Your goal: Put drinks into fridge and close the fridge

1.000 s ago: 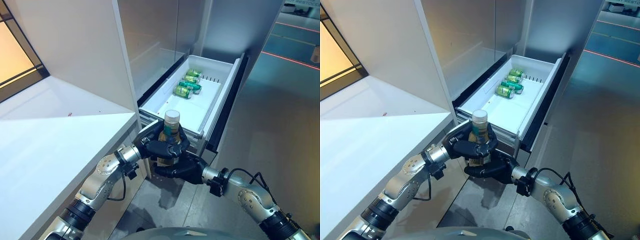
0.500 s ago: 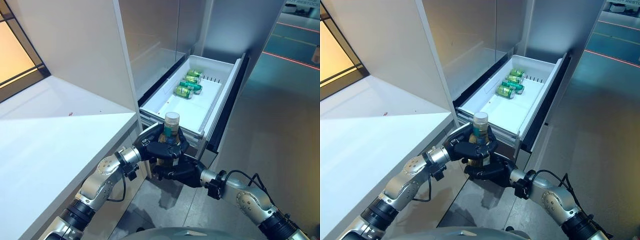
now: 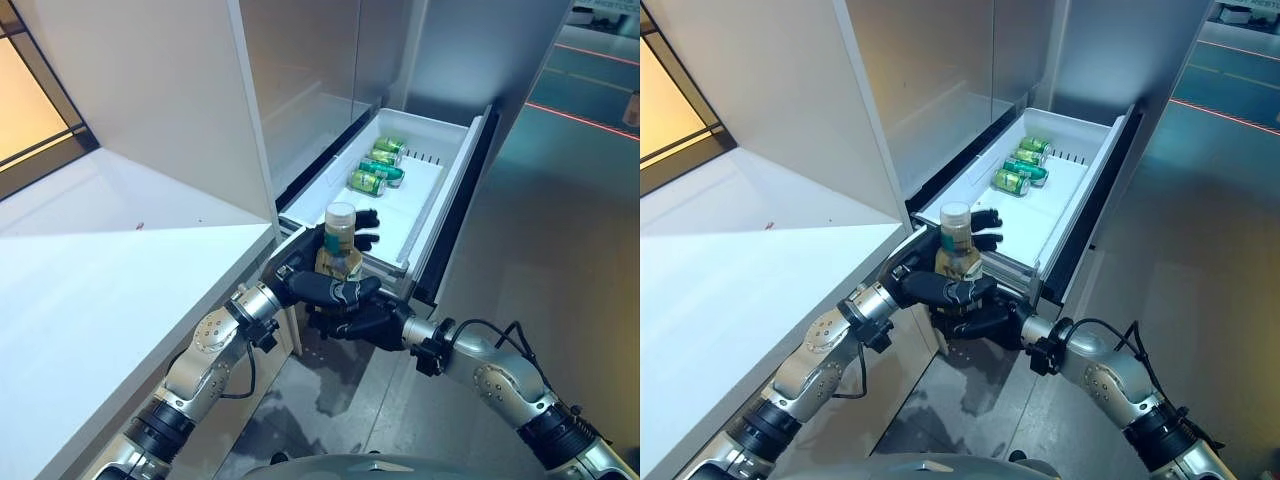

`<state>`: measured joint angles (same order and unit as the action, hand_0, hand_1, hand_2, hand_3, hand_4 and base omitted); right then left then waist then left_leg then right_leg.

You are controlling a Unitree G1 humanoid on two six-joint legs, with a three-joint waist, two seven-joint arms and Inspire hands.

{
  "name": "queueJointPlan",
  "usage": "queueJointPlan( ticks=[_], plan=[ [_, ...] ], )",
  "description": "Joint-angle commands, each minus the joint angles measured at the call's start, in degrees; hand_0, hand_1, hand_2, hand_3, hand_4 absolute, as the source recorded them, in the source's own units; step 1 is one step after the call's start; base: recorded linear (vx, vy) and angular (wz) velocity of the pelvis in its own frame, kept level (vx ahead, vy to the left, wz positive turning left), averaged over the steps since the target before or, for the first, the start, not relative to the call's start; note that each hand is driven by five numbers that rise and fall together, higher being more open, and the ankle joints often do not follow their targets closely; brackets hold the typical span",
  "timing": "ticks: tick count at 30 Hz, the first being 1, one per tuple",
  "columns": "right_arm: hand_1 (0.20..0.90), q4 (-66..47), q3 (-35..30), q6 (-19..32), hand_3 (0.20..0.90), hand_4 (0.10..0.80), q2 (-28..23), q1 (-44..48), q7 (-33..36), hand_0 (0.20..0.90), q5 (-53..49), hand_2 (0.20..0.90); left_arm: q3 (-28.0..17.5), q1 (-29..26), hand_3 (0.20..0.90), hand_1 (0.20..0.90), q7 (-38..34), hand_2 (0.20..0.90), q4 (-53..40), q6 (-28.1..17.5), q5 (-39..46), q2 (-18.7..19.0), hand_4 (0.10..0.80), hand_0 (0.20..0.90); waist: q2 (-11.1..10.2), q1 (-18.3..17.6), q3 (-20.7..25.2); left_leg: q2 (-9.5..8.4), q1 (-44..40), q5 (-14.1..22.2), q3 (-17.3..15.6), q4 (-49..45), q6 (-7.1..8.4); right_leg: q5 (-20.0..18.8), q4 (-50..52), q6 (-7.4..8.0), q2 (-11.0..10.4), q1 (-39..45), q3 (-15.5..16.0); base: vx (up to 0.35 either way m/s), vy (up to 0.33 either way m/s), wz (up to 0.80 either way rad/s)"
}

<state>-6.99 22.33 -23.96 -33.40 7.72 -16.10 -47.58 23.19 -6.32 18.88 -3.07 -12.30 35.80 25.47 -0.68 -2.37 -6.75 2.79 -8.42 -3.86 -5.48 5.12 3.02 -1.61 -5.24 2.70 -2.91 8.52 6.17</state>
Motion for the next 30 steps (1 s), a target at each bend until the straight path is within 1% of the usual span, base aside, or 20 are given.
queueJointPlan(
  ticks=[1, 6, 9, 10, 12, 13, 14, 15, 16, 17, 19, 23, 25, 26, 27, 30],
  plan=[
    [0.300, -8.1, -11.6, 8.7, 0.200, 0.100, 1.4, 13.6, 2.4, 0.300, -1.2, 0.300, -0.7, -3.8, 0.900, 0.900, -2.0, 0.900, 0.3, -9.0, -2.8, -1.2, 0.800, 0.900, -1.3, 0.8, 1.8, -5.50, -1.4, 7.5, -0.1, -1.2, -5.02, 5.0, 5.2, -0.06, 3.3, -0.7, 2.4, 0.000, 0.000, 0.00],
    [0.300, -4.5, -14.8, 7.6, 0.200, 0.100, -1.7, 18.5, 6.8, 0.300, 3.4, 0.300, -2.1, -1.8, 0.900, 0.900, -2.9, 0.900, 3.7, -7.5, -1.4, -1.3, 0.800, 0.900, -2.0, 1.7, 1.5, -5.58, -1.2, 7.9, 0.2, -1.7, -5.01, 5.3, 5.7, -0.36, 3.3, -0.7, 3.0, 0.002, 0.003, 0.04],
    [0.300, -1.3, -16.3, 7.8, 0.200, 0.100, -4.3, 21.5, 9.2, 0.300, 5.1, 0.300, -2.3, -0.1, 0.900, 0.900, -2.9, 0.900, 5.6, -6.9, -1.4, -1.3, 0.800, 0.900, -2.4, 2.4, 1.3, -5.54, -1.1, 8.1, 0.5, -2.0, -4.96, 5.5, 6.0, -0.53, 3.3, -0.6, 3.4, 0.002, 0.000, 0.01],
    [0.300, -0.9, -16.4, 7.9, 0.200, 0.100, -4.4, 21.8, 9.3, 0.300, 5.7, 0.300, -2.4, 0.1, 0.900, 0.900, -2.8, 0.900, 5.9, -6.8, -1.2, -1.3, 0.800, 0.900, -2.5, 2.4, 1.3, -5.54, -1.0, 8.1, 0.6, -2.0, -4.95, 5.6, 6.0, -0.54, 3.3, -0.6, 3.4, 0.019, -0.009, 0.04],
    [0.300, 3.1, -17.9, 8.2, 0.200, 0.100, -7.3, 24.3, 10.6, 0.300, 6.8, 0.300, -2.6, 2.1, 0.900, 0.900, -1.8, 0.900, 7.4, -5.1, 0.0, -1.2, 0.800, 0.900, -2.9, 3.2, 1.1, -5.49, -0.9, 8.1, 0.9, -2.2, -4.88, 5.7, 6.3, -0.64, 3.2, -0.6, 4.0, 0.017, -0.009, 0.08],
    [0.300, 3.6, -18.0, 8.2, 0.200, 0.100, -7.6, 24.6, 10.8, 0.300, 7.0, 0.300, -2.6, 2.3, 0.900, 0.900, -1.6, 0.900, 7.6, -4.8, 0.6, -1.1, 0.800, 0.900, -3.0, 3.3, 1.1, -5.49, -0.8, 8.1, 1.0, -2.3, -4.87, 5.8, 6.4, -0.66, 3.2, -0.6, 4.0, 0.020, -0.008, 0.17],
    [0.300, 6.2, -18.7, 8.2, 0.200, 0.100, -9.4, 26.0, 11.5, 0.300, 7.8, 0.300, -2.8, 3.6, 0.900, 0.900, -0.3, 0.900, 8.3, -3.0, 0.7, -1.2, 0.800, 0.900, -3.2, 3.9, 1.0, -5.48, -0.7, 8.1, 1.2, -2.4, -4.80, 5.9, 6.5, -0.74, 3.1, -0.6, 4.5, 0.017, -0.006, 0.16],
    [0.300, 6.7, -18.7, 8.2, 0.200, 0.100, -9.7, 26.3, 11.6, 0.300, 7.7, 0.300, -2.7, 3.8, 0.900, 0.900, -0.1, 0.900, 8.4, -2.8, 0.5, -1.2, 0.800, 0.900, -3.2, 4.0, 1.0, -5.48, -0.7, 8.0, 1.3, -2.4, -4.79, 5.9, 6.6, -0.75, 3.1, -0.6, 4.6, 0.028, -0.012, 0.17],
    [0.300, 8.6, -18.9, 8.5, 0.200, 0.100, -11.1, 27.4, 12.2, 0.300, 7.6, 0.300, -2.2, 4.6, 0.900, 0.900, 0.6, 0.900, 8.8, -2.2, 0.2, -0.9, 0.800, 0.900, -3.4, 4.4, 0.9, -5.48, -0.6, 8.0, 1.5, -2.5, -4.71, 6.0, 6.7, -0.83, 3.1, -0.5, 4.9, 0.037, -0.017, 0.12],
    [0.300, 12.1, -18.7, 8.8, 0.200, 0.100, -13.1, 29.5, 13.0, 0.300, 7.5, 0.300, -1.1, 6.0, 0.900, 0.900, 1.7, 0.900, 10.1, -1.3, 0.0, -0.5, 0.800, 0.900, -3.6, 5.1, 0.9, -5.43, -0.3, 7.9, 1.8, -2.6, -4.59, 6.1, 6.8, -0.92, 3.1, -0.5, 5.4, 0.046, -0.018, 0.15],
    [0.300, 16.4, -18.5, 9.4, 0.200, 0.100, -15.2, 31.9, 13.0, 0.300, 6.8, 0.300, -0.4, 7.3, 0.900, 0.900, 3.1, 0.900, 11.0, -0.2, -0.7, 0.1, 0.800, 0.900, -3.7, 6.0, 0.7, -5.39, -0.1, 7.7, 2.3, -2.7, -4.44, 6.3, 6.9, -1.05, 3.1, -0.4, 6.1, 0.040, -0.014, 0.15],
    [0.300, 23.5, -17.2, 10.7, 0.200, 0.100, -17.5, 35.6, 13.6, 0.300, 6.1, 0.300, 1.0, 9.1, 0.900, 0.900, 3.9, 0.900, 13.8, 1.7, -1.8, 1.1, 0.800, 0.900, -3.7, 7.5, 0.2, -5.34, 0.4, 7.5, 3.2, -3.0, -4.15, 6.6, 7.1, -1.31, 2.9, -0.2, 7.4, 0.056, -0.013, 0.21],
    [0.300, 29.8, -15.7, 11.6, 0.200, 0.100, -18.7, 38.4, 13.5, 0.300, 6.7, 0.300, 1.7, 9.9, 0.900, 0.900, 4.0, 0.900, 16.6, 2.9, -2.3, 1.9, 0.800, 0.900, -3.7, 8.8, -0.3, -5.32, 1.0, 7.1, 4.1, -3.3, -3.80, 6.8, 7.3, -1.49, 2.8, -0.3, 8.5, 0.068, -0.019, 0.24],
    [0.300, 29.9, -15.6, 11.7, 0.200, 0.100, -18.7, 38.5, 13.5, 0.300, 6.7, 0.300, 1.7, 9.9, 0.900, 0.900, 4.0, 0.900, 16.6, 2.9, -2.3, 1.9, 0.800, 0.900, -3.7, 8.7, -0.3, -5.33, 1.0, 7.1, 4.1, -3.3, -3.80, 6.8, 7.3, -1.49, 2.8, -0.3, 8.5, 0.061, -0.021, 0.26],
    [0.300, 33.1, -15.0, 11.5, 0.200, 0.100, -19.1, 39.8, 13.7, 0.300, 7.5, 0.300, 1.8, 10.3, 0.900, 0.900, 3.8, 0.900, 18.2, 4.2, -3.0, 2.2, 0.800, 0.900, -3.8, 9.6, -0.6, -5.27, 1.5, 6.9, 4.6, -3.5, -3.61, 6.9, 7.4, -1.58, 2.7, -0.3, 9.1, 0.059, -0.024, 0.26],
    [0.300, 38.5, -12.9, 11.2, 0.200, 0.100, -20.3, 43.0, 14.5, 0.300, 8.9, 0.300, 1.9, 10.6, 0.900, 0.900, 4.2, 0.900, 21.5, 4.4, -4.4, 2.7, 0.800, 0.900, -3.8, 10.9, -1.4, -5.15, 2.9, 6.4, 5.5, -4.0, -3.22, 7.0, 7.6, -1.83, 2.6, -0.9, 10.1, 0.045, -0.035, 0.29]
  ],
)
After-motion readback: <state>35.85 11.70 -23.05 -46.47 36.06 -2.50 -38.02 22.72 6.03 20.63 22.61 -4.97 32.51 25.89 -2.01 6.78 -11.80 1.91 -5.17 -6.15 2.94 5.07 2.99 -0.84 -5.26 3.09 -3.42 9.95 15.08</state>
